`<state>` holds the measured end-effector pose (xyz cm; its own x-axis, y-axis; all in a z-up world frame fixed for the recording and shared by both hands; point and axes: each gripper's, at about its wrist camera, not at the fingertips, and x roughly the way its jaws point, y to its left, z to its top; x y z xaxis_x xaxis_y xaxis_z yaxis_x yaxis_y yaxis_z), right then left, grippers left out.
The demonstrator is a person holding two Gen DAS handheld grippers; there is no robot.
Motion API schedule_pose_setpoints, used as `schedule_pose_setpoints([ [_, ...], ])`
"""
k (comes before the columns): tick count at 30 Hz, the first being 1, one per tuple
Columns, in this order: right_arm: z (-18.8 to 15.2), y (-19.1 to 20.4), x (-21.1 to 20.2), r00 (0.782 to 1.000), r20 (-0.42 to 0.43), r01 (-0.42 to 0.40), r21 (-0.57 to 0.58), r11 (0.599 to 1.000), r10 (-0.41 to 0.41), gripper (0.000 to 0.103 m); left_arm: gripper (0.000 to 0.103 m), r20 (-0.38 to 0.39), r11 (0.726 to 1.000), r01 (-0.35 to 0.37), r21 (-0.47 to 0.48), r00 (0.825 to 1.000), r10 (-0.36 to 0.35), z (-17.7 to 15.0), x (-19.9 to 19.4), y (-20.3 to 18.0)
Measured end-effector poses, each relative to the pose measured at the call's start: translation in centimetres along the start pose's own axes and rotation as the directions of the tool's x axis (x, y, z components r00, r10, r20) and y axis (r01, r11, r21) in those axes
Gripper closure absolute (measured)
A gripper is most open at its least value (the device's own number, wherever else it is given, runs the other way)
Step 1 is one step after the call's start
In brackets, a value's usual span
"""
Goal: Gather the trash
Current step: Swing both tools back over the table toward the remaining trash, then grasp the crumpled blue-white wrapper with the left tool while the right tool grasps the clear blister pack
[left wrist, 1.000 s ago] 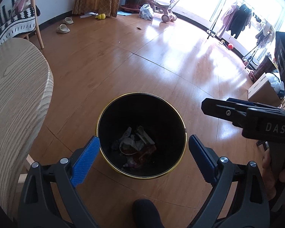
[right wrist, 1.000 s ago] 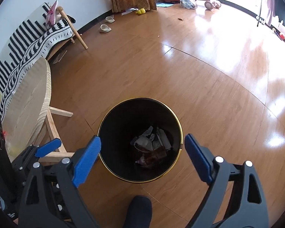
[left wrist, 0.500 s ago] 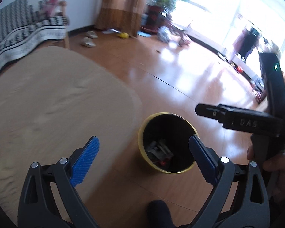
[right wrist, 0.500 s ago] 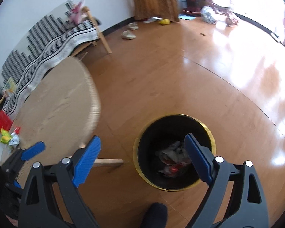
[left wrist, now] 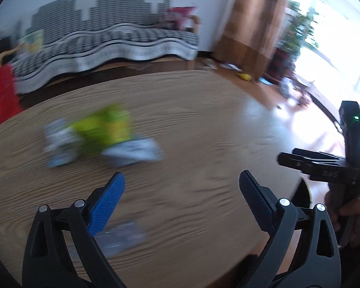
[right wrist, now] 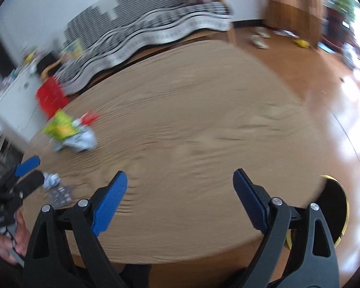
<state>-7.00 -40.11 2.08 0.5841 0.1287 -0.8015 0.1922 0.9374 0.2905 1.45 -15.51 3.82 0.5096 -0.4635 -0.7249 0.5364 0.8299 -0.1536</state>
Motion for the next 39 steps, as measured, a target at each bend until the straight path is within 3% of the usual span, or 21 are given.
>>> schedule_pose_setpoints([
  [6,-0.9,10.7,5.2,0.987,-0.126,-0.125,-0.247,0.961,0.096,0.016,0.01,-0.013,0.986,-0.094,-0.135,0.996,0.093,-2.3,-2.6,10.3],
  [11,-3.4,16.7,7.9,0.972,-0.21,-0.193,-0.445,0.875,0.108,0.016,0.01,-0.06,0.992,-0.072,-0.107,0.996,0.066,-3.4,-2.3,14.2],
  [13,-4.8,18.5,8.9,0.968,-0.233,-0.202,-0.525,0.827,0.089,0.016,0.01,-0.089,0.995,-0.039,-0.087,0.996,0.031,-3.9,-1.6,15.0],
  [17,-6.3,21.0,10.7,0.961,-0.267,-0.23,-0.601,0.765,0.078,0.016,0.01,-0.142,0.999,0.005,-0.053,0.99,-0.013,-4.6,0.0,15.2],
  [21,-7.2,23.0,12.0,0.966,-0.253,-0.213,-0.67,0.712,0.051,0.014,0.01,-0.176,1.0,0.026,0.01,0.984,-0.024,-5.2,1.4,14.8],
  [28,-7.6,25.4,12.7,0.969,-0.237,-0.224,-0.707,0.671,0.074,0.012,0.01,-0.179,0.999,-0.03,0.031,0.983,0.035,-5.5,3.5,15.1],
  [30,-7.5,26.1,12.9,0.97,-0.228,-0.222,-0.71,0.669,0.08,0.012,0.017,-0.169,0.999,-0.038,0.039,0.985,0.044,-5.3,3.6,15.0],
  [32,-7.3,26.5,13.3,0.967,-0.235,-0.236,-0.705,0.669,0.093,0.012,0.054,-0.165,0.999,-0.036,0.022,0.986,0.039,-4.9,3.2,15.1],
  [33,-7.2,27.0,13.5,0.967,-0.234,-0.238,-0.707,0.666,0.098,0.012,0.062,-0.171,1.0,-0.03,0.005,0.985,0.03,-4.7,3.2,15.2],
  [36,-7.0,27.3,13.2,0.966,-0.23,-0.249,-0.712,0.657,0.117,0.022,0.064,-0.173,0.998,-0.023,-0.055,0.985,0.013,-4.4,2.6,15.9],
  [39,-7.1,27.7,12.6,0.964,-0.232,-0.262,-0.718,0.645,0.133,0.053,0.064,-0.152,0.996,-0.07,-0.061,0.987,0.06,-4.2,2.1,16.4],
])
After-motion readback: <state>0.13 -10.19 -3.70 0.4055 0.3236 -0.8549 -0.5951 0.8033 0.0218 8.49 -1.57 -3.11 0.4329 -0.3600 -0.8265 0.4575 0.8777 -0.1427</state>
